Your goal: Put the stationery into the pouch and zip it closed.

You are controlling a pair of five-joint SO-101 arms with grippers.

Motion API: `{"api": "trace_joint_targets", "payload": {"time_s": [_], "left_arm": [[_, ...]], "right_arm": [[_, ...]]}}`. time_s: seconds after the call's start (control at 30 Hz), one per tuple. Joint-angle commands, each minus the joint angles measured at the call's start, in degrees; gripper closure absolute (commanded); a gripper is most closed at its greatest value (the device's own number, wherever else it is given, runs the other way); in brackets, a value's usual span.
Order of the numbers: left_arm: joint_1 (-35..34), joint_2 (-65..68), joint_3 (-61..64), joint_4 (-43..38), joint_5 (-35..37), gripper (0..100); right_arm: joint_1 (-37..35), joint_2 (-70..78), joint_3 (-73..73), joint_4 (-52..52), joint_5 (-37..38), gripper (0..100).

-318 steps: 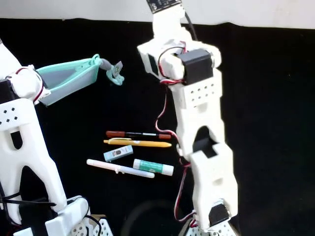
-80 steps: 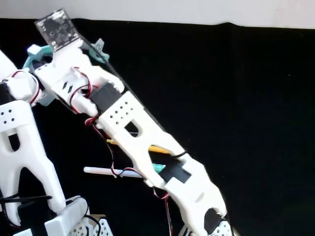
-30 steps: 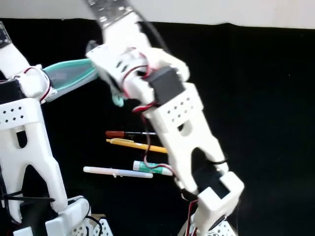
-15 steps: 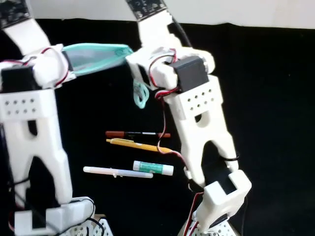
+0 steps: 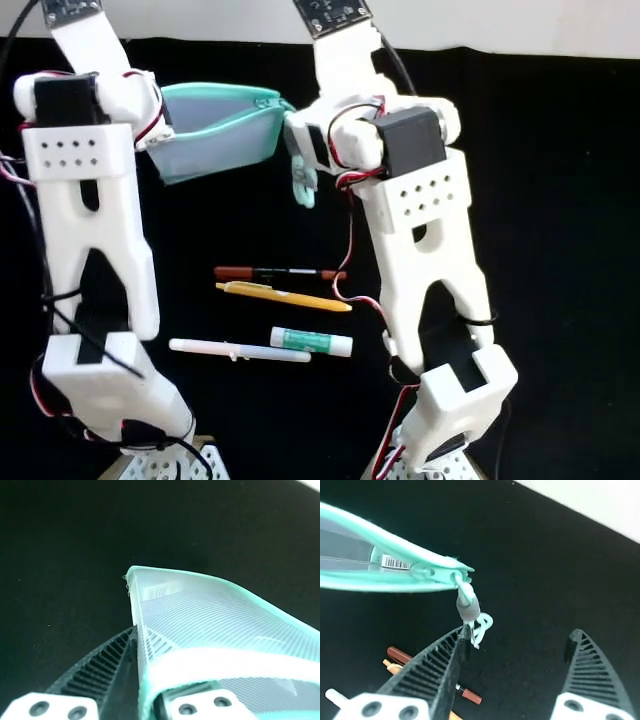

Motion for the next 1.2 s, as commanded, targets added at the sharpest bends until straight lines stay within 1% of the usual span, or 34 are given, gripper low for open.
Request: {"api": "trace_joint_targets", "payload": {"time_s": [0.0, 0.27, 0.43, 0.53, 0.67, 0.8, 1.03, 1.17], "left_arm": [[-0.22, 0.57, -3.03, 0.26, 0.97, 99], [-0.48, 6.29, -3.03, 0.26, 1.05, 99], [-2.42, 8.75, -3.12, -0.35, 1.05, 99], [-4.62, 9.63, -3.12, -0.88, 1.05, 99], [-5.85, 10.68, -3.12, -0.88, 1.05, 99], [-5.93, 11.65, -3.12, -0.88, 1.05, 99], [-6.02, 12.26, -3.12, -0.97, 0.97, 99], [-6.02, 12.26, -3.12, -0.97, 0.97, 99]], "right_arm": [[0.4, -3.12, -0.31, 1.27, 0.79, 68.8], [-6.73, -3.03, -0.22, 7.69, 11.43, 68.8], [-7.6, -2.95, 0.31, 7.78, 16.7, 68.8], [-7.69, -3.3, 5.32, 7.78, 19.87, 68.8], [-7.69, -3.3, 15.96, 7.69, 23.82, 68.8], [-7.43, -3.38, 24.75, 7.6, 27.08, 68.8], [-7.78, -3.38, 35.38, 5.49, 33.23, 68.9], [-9.98, -3.3, 40.4, 4.97, 36.22, 68.9]]}}
